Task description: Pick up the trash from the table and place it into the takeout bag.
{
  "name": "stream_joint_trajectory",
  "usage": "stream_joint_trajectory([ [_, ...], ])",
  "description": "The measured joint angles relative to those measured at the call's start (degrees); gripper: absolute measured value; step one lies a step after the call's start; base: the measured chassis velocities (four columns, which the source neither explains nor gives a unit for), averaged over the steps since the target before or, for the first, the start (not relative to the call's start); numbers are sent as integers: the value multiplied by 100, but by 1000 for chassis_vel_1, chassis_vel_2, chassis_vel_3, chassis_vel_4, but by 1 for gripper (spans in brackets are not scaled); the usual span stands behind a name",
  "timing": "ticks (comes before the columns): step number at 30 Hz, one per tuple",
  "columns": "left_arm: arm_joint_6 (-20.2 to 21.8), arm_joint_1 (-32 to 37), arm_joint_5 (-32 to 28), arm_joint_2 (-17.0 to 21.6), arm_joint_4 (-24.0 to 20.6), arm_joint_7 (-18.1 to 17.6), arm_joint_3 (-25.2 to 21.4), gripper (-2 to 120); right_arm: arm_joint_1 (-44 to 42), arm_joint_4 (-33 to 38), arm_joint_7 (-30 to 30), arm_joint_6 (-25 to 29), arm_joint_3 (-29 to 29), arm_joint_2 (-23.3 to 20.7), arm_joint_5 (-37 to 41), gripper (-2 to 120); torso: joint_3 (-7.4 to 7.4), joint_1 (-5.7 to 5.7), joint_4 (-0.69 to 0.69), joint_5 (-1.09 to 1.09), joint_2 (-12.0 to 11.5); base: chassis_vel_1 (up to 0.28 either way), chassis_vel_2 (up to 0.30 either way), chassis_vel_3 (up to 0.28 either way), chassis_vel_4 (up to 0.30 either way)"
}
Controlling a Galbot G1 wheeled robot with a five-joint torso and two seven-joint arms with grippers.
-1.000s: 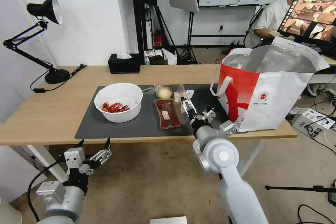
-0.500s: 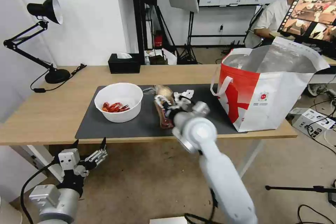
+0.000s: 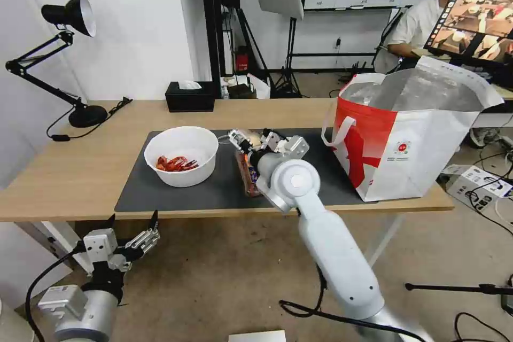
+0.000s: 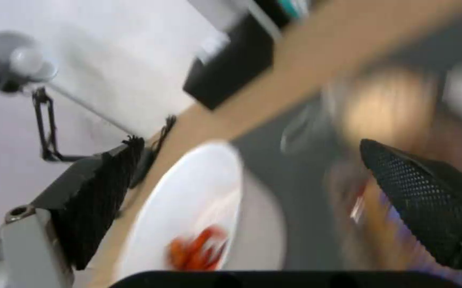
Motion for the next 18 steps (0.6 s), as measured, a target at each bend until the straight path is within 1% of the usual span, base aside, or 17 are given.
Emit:
stream_joint_trajectory([
  [2, -24, -8, -34, 22, 0, 9, -2, 100, 204, -202, -1255, -51, -161, -568, -1318, 95, 0, 1, 0, 0, 0, 0, 0, 0, 0],
  [3, -32, -15, -45, 35, 2, 17, -3, 100, 293, -307, -1769, -49, -213, -779, -1875, 92, 0, 0, -1, 1, 0, 0, 0, 0, 0],
  [4, -32, -15, -45, 35, 2, 17, -3, 100, 293, -307, -1769, -49, -213, -779, -1875, 92, 0, 0, -1, 1, 0, 0, 0, 0, 0],
  [5, -41, -23, -61, 48, 4, 28, -4, 100, 423, -476, -2438, 3, -271, -1057, -2522, 88, 0, 1, -1, 1, 0, 0, 0, 0, 0],
  [6, -59, -32, -87, 64, 9, 51, -4, 100, 532, -606, -2935, 53, -320, -1262, -2846, 83, 0, 1, -1, 0, 0, 0, 0, 0, 0],
  [7, -72, -41, -109, 76, 13, 69, -2, 100, 610, -697, -3304, 99, -362, -1413, -2968, 77, 1, 1, -1, 1, 0, 0, 0, 0, 0],
  [8, -72, -41, -109, 76, 13, 69, -2, 100, 610, -697, -3304, 99, -362, -1413, -2968, 77, 1, 1, -1, 1, 0, 0, 0, 0, 0],
  [10, -95, -51, -146, 87, 25, 95, 12, 100, 755, -911, -3975, 289, -456, -1643, -3083, 68, 0, 0, -1, -1, 0, 0, 0, 0, 0],
  [11, -95, -51, -146, 87, 25, 95, 12, 100, 755, -911, -3975, 289, -456, -1643, -3083, 68, 0, 0, -1, -1, 0, 0, 0, 0, 0],
  [12, -119, -55, -158, 88, 34, 110, 22, 100, 842, -1141, -4414, 495, -507, -1716, -3204, 61, 0, 0, -1, 0, 1, 0, 0, 0, 0],
  [13, -130, -56, -166, 88, 41, 123, 33, 100, 907, -1348, -4704, 665, -547, -1730, -3301, 55, 0, 0, -1, -1, 1, 0, 0, 0, 0],
  [14, -130, -56, -166, 88, 41, 123, 33, 100, 907, -1348, -4704, 665, -547, -1730, -3301, 55, 0, 0, -1, -1, 1, 0, 0, 0, 0],
  [16, -143, -57, -174, 86, 43, 142, 51, 100, 1000, -1777, -5083, 1125, -663, -1696, -3391, 45, 1, 1, -1, 0, 1, 0, 0, 0, 0],
  [17, -143, -57, -175, 86, 43, 143, 55, 100, 1027, -1930, -5203, 1271, -693, -1660, -3417, 41, 1, 1, 0, 0, 1, 0, 0, 0, 0],
  [18, -143, -57, -175, 86, 43, 143, 55, 100, 1027, -1930, -5203, 1271, -693, -1660, -3417, 41, 1, 1, 0, 0, 1, 0, 0, 0, 0],
])
